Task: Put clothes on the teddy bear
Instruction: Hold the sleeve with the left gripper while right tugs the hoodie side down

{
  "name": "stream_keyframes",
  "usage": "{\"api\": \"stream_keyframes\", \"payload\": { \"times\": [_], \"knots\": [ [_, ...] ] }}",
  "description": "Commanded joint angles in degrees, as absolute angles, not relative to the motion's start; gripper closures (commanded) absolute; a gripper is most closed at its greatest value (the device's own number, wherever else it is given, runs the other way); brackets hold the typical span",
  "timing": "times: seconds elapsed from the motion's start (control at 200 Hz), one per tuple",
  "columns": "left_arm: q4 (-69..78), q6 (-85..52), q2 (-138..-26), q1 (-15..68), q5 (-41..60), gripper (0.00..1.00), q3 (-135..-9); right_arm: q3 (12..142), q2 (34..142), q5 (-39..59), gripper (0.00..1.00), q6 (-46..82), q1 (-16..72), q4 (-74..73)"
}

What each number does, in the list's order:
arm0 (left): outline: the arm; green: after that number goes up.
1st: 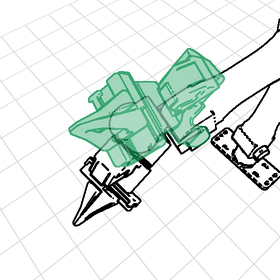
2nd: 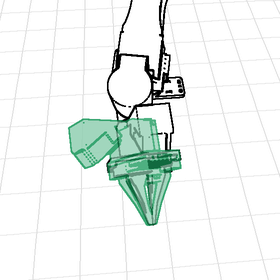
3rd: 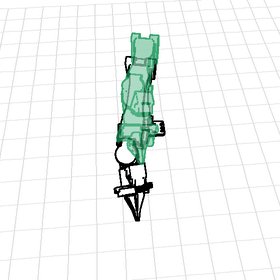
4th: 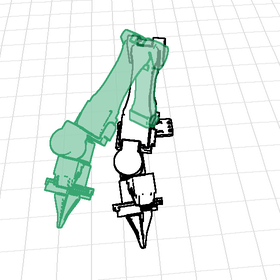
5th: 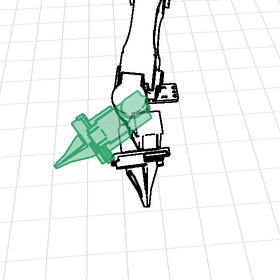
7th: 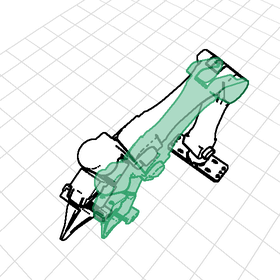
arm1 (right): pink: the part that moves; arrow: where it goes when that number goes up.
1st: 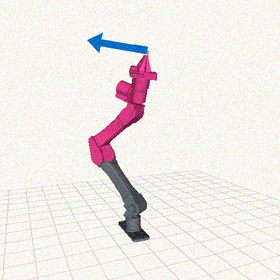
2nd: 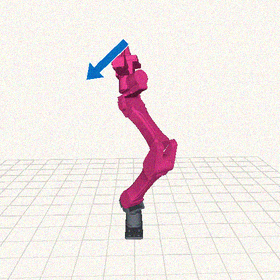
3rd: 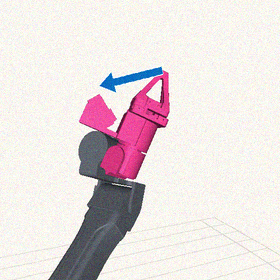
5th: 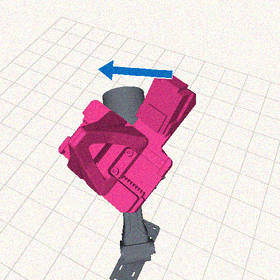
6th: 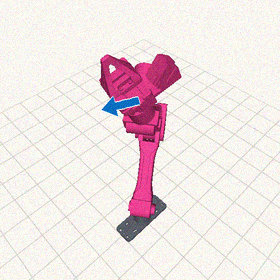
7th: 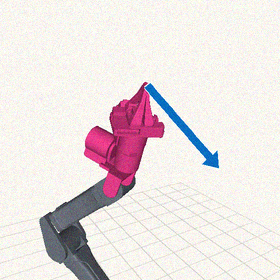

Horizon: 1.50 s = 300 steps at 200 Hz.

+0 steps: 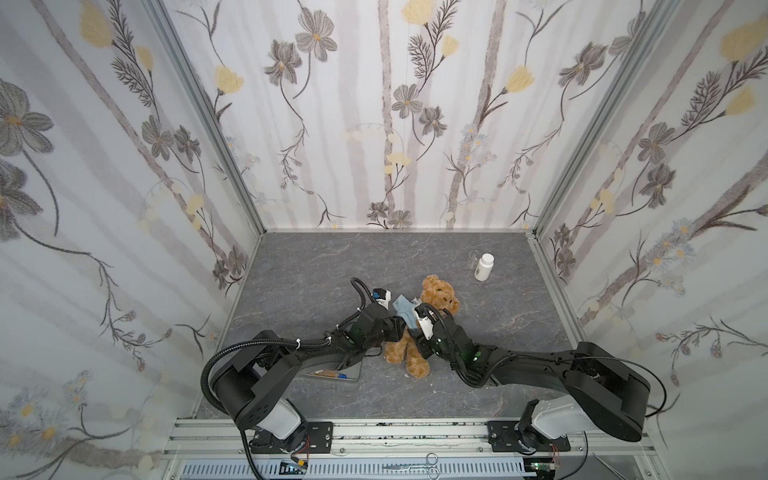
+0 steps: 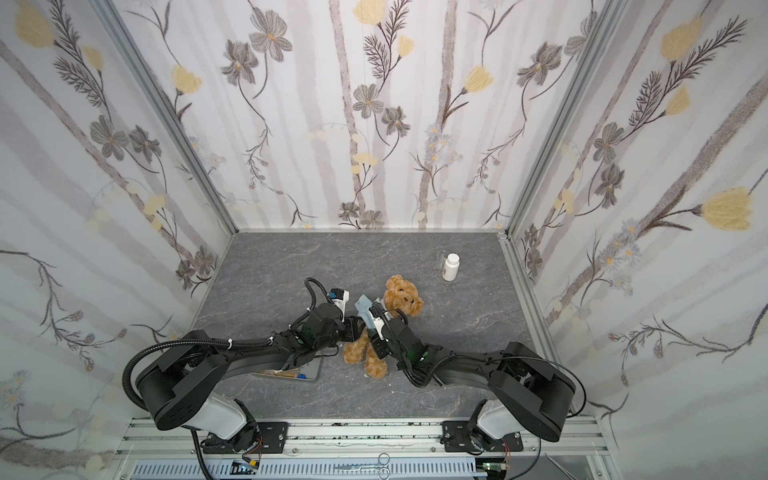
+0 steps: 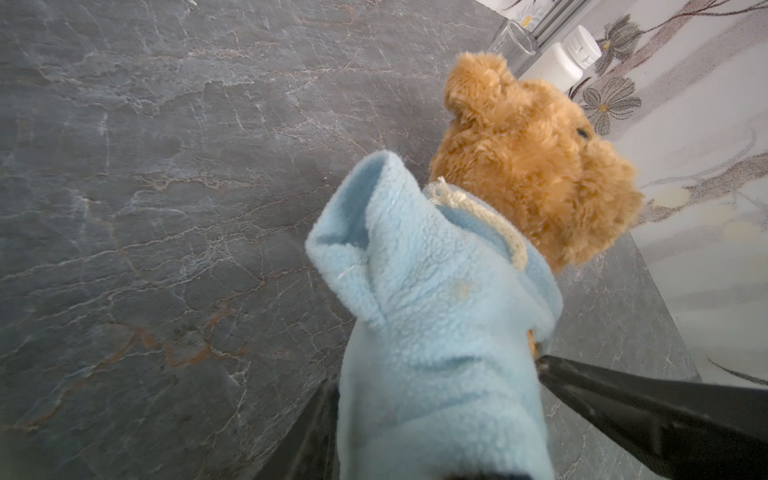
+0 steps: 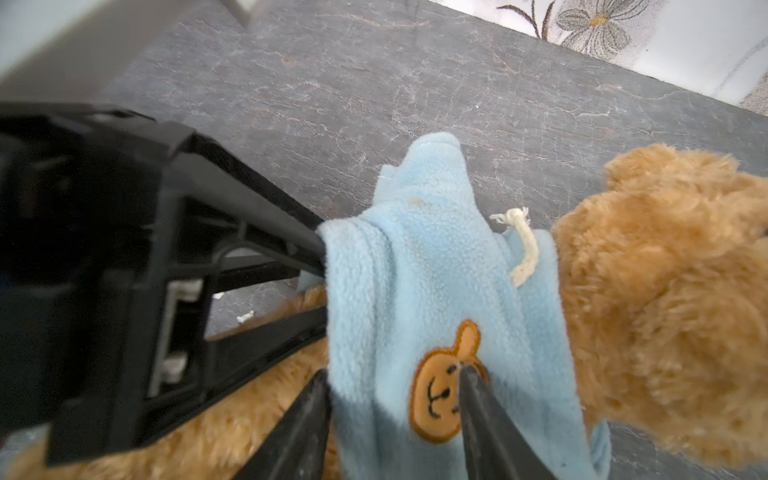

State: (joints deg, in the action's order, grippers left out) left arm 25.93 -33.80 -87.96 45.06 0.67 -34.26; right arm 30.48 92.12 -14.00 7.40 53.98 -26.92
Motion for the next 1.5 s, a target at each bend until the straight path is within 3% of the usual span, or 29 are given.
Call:
{"api": "stream_keyframes", "payload": {
  "times": [0.0, 0.095, 0.21, 0.39, 0.654, 0.939, 1.144, 1.249, 1.494],
  "knots": [
    [25.31, -33.36, -87.31, 45.06, 1.13, 0.55, -33.95, 31.16, 93.82, -16.95, 0.49, 4.93, 53.90, -31.03],
    [25.31, -32.97, -87.00, 45.09, 1.73, 0.55, -33.88, 30.79, 94.42, -18.60, 0.56, 4.51, 53.88, -32.28],
    [25.31, -29.83, -86.21, 45.04, 0.90, 0.52, -33.02, 29.14, 92.93, -18.39, 0.85, 4.15, 53.80, -34.42],
    [25.57, -19.16, -84.54, 45.04, -2.61, 0.42, -32.71, 26.27, 87.65, -10.94, 1.00, 4.87, 53.53, -37.40],
    [25.56, -5.28, -84.73, 46.58, -6.80, 0.28, -36.01, 27.81, 84.21, -4.84, 1.00, 6.85, 51.93, -33.32],
    [25.40, 6.36, -87.44, 47.64, -13.67, 0.27, -40.37, 29.24, 83.76, 2.67, 1.00, 5.25, 49.57, -28.39],
    [25.41, 10.13, -92.30, 47.61, -16.27, 0.36, -44.46, 30.49, 85.36, 9.62, 1.00, 2.36, 48.19, -25.68],
    [25.66, 10.08, -95.66, 47.35, -15.27, 0.46, -47.36, 30.55, 85.80, 11.68, 1.00, 2.25, 47.38, -24.78],
    [25.80, 1.36, -104.43, 45.43, -13.59, 0.59, -52.31, 24.15, 83.43, 15.97, 1.00, 4.87, 45.62, -32.27]
  ]
}}
